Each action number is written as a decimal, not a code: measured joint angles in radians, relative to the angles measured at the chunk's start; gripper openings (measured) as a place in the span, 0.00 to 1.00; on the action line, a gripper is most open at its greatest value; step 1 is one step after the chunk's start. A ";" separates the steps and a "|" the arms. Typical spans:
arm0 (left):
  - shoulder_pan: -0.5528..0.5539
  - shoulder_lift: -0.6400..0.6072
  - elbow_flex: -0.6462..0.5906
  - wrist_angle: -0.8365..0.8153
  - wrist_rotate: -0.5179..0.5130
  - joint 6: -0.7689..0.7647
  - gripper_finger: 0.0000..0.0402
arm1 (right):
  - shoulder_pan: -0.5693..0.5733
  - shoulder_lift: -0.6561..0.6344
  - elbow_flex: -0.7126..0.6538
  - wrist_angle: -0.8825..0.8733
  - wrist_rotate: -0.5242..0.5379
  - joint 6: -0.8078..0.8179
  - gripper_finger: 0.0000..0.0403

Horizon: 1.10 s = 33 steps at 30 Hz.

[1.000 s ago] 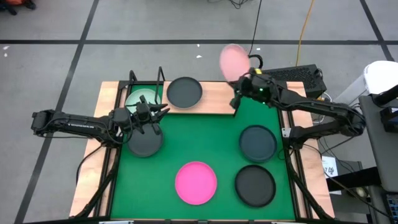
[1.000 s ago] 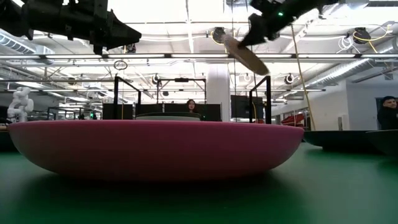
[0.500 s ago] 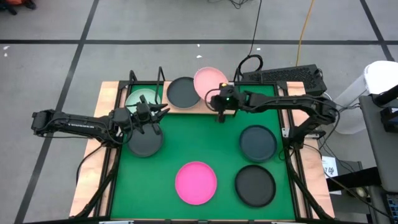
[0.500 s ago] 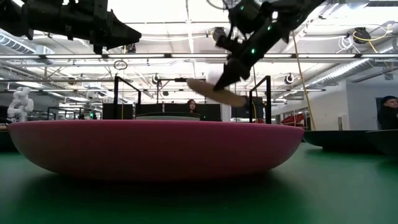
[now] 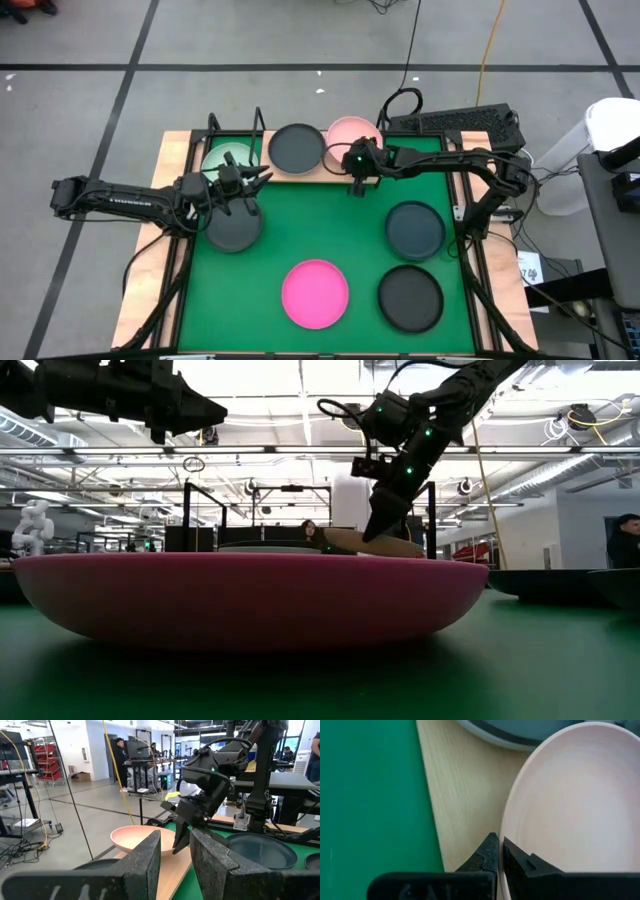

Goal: Place and stack plates onto a shelf
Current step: Put the light orange plate on the shelf

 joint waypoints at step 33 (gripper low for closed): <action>0.000 0.000 0.000 0.003 0.000 -0.002 0.28 | -0.011 -0.001 -0.065 0.103 -0.131 -0.032 0.11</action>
